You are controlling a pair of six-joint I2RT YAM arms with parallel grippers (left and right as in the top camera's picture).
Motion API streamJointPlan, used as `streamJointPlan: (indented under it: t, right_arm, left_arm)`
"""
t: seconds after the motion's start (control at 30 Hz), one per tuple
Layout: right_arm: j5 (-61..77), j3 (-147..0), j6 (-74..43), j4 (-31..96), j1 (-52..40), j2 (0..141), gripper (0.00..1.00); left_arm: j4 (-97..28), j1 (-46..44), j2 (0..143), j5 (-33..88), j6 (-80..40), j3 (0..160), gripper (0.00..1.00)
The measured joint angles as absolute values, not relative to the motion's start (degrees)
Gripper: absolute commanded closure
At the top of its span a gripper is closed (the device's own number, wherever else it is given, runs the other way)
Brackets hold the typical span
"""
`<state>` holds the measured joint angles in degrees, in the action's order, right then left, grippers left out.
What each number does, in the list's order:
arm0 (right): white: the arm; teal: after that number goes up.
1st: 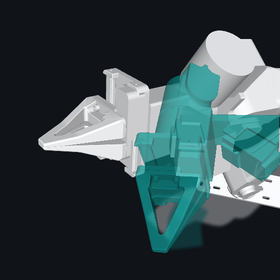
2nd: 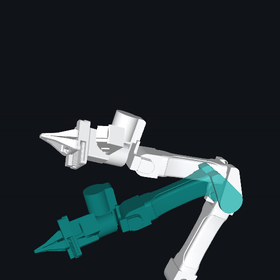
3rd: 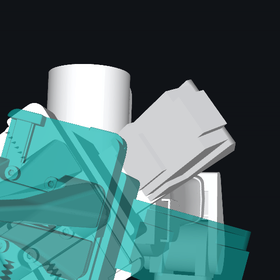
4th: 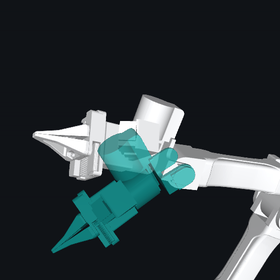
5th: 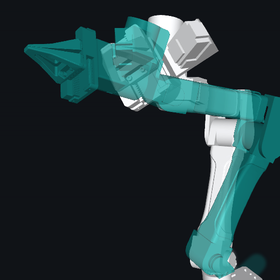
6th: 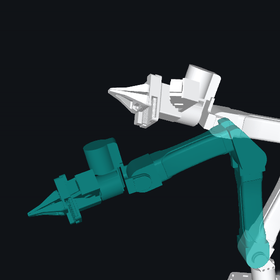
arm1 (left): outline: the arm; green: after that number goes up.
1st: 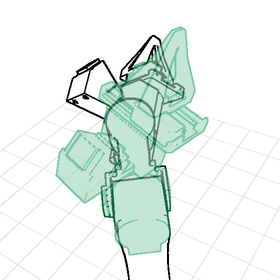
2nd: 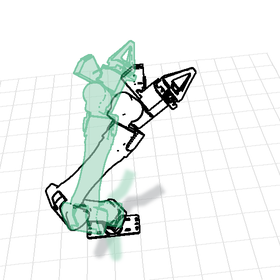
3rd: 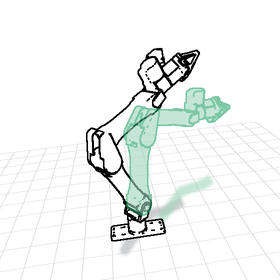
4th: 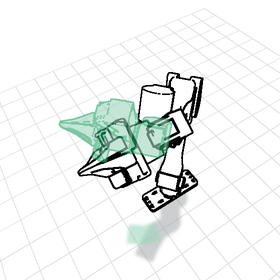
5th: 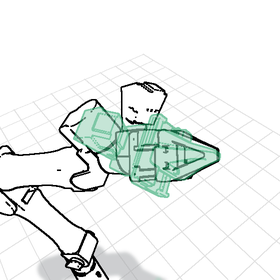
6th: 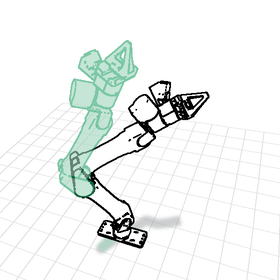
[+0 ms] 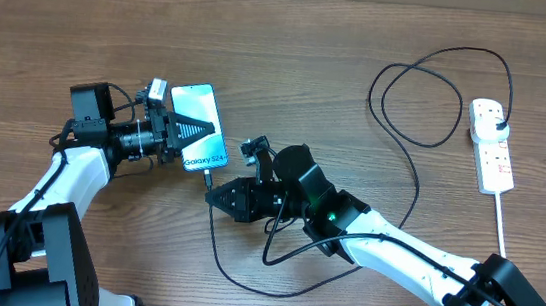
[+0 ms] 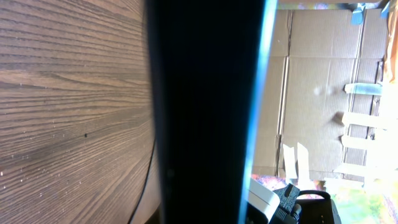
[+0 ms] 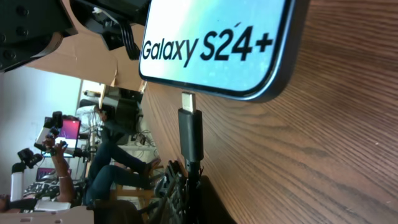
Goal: Plug charger to phone and switch on socket
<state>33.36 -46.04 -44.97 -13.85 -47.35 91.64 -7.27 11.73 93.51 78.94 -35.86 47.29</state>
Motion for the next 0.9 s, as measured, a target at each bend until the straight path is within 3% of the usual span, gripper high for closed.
streamJointPlan:
  t: [0.9]
  right_arm:
    - [33.19, -46.04, -45.87, -14.15, -47.35, 91.64, 0.96]
  left_arm:
    - [-7.25, 11.73, 93.51, 78.89, -35.86, 47.29, 0.96]
